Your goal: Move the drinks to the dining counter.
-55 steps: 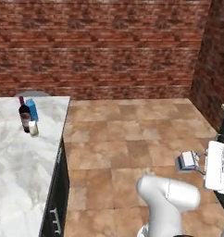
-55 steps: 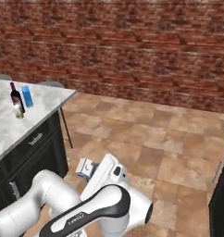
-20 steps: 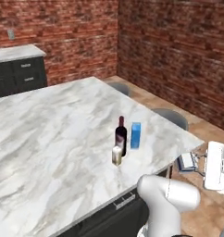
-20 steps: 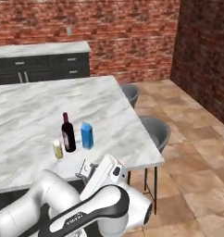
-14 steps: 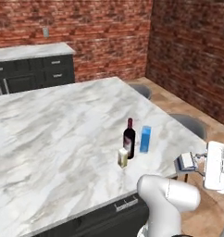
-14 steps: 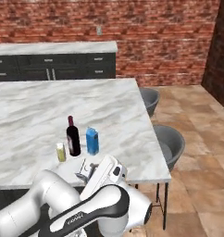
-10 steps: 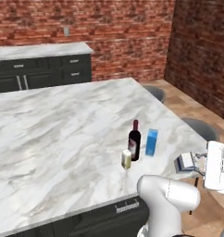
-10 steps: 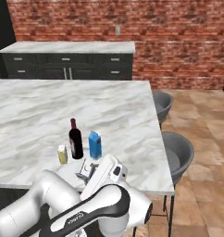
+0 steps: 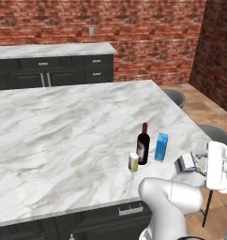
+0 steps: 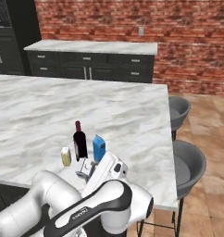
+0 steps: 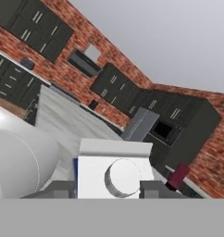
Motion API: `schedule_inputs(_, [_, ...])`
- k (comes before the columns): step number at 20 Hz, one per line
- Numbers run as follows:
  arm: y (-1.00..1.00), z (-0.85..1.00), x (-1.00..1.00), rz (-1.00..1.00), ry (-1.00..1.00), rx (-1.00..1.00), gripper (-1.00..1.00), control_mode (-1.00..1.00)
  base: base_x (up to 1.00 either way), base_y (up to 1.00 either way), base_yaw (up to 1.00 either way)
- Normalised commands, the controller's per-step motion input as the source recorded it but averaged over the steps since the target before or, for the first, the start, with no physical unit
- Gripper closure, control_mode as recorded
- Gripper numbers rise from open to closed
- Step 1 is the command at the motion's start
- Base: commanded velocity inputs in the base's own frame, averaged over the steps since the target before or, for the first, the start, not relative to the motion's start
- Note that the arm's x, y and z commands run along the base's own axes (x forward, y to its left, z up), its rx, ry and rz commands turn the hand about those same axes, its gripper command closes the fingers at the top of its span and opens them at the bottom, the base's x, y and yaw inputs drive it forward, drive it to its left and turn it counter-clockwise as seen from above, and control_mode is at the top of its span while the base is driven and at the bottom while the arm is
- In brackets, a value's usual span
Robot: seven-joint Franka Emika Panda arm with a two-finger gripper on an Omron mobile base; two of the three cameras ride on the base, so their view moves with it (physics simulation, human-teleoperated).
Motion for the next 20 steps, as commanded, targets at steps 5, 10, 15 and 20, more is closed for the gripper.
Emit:
schedule_inputs(5, [0.00, -0.09, 0.26, 0.05, 0.09, 0.00, 1.00, -1.00, 0.00, 0.00, 0.00])
schedule_inputs(10, [-0.10, -0.20, 0.55, 0.00, 0.06, 0.00, 1.00, -1.00, 0.00, 0.00, 0.00])
schedule_inputs(15, [-0.29, -0.37, 0.57, 0.00, 0.02, 0.00, 1.00, -1.00, 0.00, 0.00, 0.00])
schedule_inputs(20, [-0.47, -0.45, 0.56, 0.00, 0.06, 0.00, 1.00, -1.00, 0.00, 0.00, 0.00])
